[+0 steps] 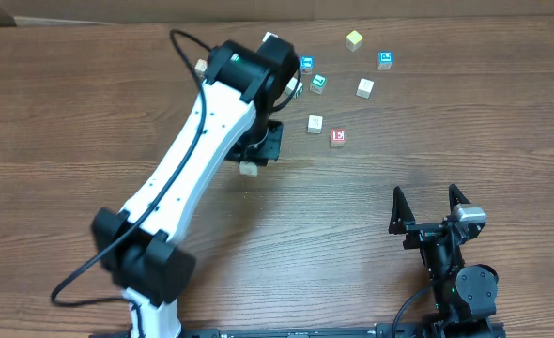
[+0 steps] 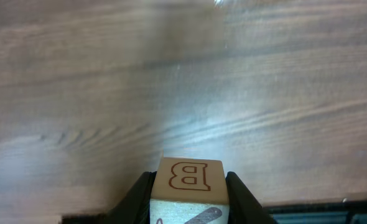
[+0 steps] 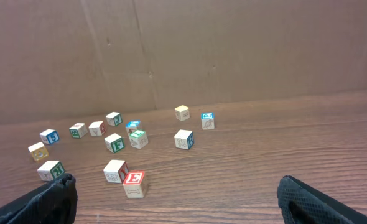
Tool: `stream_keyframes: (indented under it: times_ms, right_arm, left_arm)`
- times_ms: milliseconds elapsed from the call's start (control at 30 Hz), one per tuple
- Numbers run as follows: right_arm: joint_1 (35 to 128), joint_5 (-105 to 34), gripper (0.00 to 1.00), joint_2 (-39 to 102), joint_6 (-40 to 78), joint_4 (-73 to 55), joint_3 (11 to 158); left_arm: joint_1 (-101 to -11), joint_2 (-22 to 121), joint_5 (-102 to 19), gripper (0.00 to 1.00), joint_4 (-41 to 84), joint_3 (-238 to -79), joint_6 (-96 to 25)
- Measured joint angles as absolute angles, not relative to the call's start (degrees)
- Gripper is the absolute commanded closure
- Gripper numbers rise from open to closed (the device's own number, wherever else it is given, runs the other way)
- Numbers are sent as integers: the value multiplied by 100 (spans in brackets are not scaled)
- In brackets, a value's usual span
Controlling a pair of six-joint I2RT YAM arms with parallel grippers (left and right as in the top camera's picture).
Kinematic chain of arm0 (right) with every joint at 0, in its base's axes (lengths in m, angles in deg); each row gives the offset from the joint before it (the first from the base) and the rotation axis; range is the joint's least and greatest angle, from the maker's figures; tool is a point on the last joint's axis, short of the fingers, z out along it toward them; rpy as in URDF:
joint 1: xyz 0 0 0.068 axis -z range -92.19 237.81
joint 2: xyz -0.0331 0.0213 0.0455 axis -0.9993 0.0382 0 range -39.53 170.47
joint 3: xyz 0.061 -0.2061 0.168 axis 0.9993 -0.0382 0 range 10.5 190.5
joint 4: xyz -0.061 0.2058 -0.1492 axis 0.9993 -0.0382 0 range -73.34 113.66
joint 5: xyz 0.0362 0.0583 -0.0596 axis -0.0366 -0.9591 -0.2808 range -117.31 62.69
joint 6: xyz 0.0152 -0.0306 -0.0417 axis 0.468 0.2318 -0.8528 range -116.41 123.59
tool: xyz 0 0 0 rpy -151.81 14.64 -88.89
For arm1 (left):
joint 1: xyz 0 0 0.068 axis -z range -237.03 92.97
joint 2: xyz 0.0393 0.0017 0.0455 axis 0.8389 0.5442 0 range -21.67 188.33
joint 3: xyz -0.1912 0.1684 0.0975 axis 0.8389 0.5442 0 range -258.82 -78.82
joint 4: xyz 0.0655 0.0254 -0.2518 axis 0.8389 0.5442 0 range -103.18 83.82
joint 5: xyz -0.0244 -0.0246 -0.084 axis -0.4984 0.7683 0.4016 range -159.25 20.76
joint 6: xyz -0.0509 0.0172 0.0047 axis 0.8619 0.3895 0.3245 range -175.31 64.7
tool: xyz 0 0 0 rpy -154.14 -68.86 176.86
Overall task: Form a tower
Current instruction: 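Lift the 'B' block and carry it toward the table center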
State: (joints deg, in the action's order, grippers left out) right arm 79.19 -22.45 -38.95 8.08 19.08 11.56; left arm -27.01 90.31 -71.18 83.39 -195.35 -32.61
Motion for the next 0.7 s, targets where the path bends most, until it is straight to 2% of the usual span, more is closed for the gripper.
stream_keyframes:
  times_ms: [267, 700]
  right_arm:
    - [7919, -2245, 0, -3895, 808, 1904, 1156]
    - [7919, -2242, 0, -3895, 806, 1906, 1156]
  left_arm:
    - [-2701, 8723, -7179, 76, 7074, -18075, -2815]
    - [-2701, 8725, -7470, 71, 3448, -15614, -2389]
